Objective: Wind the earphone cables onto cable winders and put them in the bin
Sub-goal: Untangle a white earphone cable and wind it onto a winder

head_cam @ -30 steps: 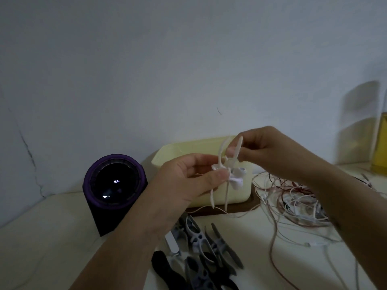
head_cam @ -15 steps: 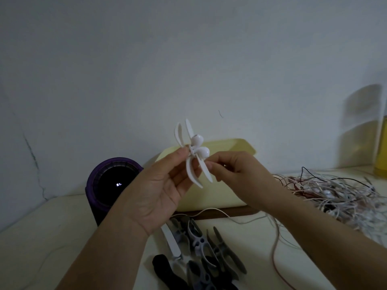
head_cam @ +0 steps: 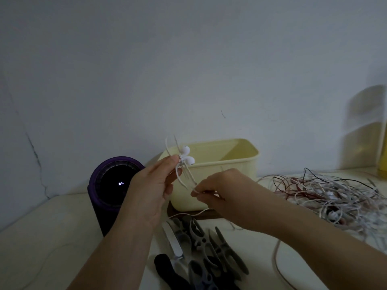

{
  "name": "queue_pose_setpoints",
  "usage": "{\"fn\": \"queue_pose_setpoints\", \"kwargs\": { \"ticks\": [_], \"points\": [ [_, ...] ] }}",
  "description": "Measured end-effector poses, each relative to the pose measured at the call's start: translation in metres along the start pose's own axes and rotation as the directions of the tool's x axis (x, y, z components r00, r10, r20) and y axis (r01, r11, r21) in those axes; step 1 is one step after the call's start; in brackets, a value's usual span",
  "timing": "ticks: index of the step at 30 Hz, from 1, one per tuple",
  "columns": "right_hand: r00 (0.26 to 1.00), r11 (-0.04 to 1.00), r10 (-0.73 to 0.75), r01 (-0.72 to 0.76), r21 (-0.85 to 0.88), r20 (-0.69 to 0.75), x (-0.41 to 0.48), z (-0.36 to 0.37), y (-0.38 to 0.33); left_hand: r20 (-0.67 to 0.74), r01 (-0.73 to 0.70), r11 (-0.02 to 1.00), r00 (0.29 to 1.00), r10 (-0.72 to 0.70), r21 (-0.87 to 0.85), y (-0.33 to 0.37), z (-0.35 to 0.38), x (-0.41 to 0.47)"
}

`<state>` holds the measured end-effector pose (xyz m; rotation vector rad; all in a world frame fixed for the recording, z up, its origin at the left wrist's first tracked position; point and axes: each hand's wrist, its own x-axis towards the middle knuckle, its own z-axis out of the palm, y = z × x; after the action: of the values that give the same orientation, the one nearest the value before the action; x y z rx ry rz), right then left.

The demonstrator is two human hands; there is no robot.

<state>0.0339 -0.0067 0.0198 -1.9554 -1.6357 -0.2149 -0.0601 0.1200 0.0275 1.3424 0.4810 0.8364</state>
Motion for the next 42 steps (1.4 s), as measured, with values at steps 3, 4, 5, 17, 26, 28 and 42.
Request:
{"fn": "queue_pose_setpoints", "kwargs": {
  "ticks": [3,4,5,17,26,28,42],
  "points": [
    [0.999,0.998,-0.030,0.031,-0.056,0.010,-0.002,-0.017,-0.014,0.003,-0.102,0.971,0.995,0.104,0.217,-0.003,-0.001,-0.001],
    [0.999,0.996,-0.033,0.031,-0.086,-0.026,-0.002,-0.024,-0.016,0.027,-0.132,0.954,0.991,0.130,0.269,-0.003,-0.001,-0.002],
    [0.997,0.994,-0.029,0.021,-0.103,-0.074,-0.002,-0.032,-0.015,0.062,-0.154,0.938,0.988,0.142,0.311,-0.004,0.001,-0.002],
    [0.958,0.994,0.047,-0.017,0.105,-0.284,-0.009,-0.072,0.015,0.450,-0.258,0.911,0.888,0.092,0.323,0.002,0.012,-0.014],
    [0.986,0.833,0.118,-0.033,0.552,-0.119,-0.001,-0.044,0.043,0.581,-0.114,0.993,0.810,0.082,0.018,0.013,0.017,-0.023],
    [0.989,0.813,0.121,-0.051,0.580,-0.084,0.002,-0.031,0.042,0.559,-0.001,0.996,0.828,0.052,-0.091,0.016,0.016,-0.022],
    [0.998,0.980,0.066,-0.061,0.190,-0.018,0.001,-0.007,0.006,0.239,0.080,0.972,0.971,-0.026,-0.221,0.015,0.002,-0.008]
  ]
}}
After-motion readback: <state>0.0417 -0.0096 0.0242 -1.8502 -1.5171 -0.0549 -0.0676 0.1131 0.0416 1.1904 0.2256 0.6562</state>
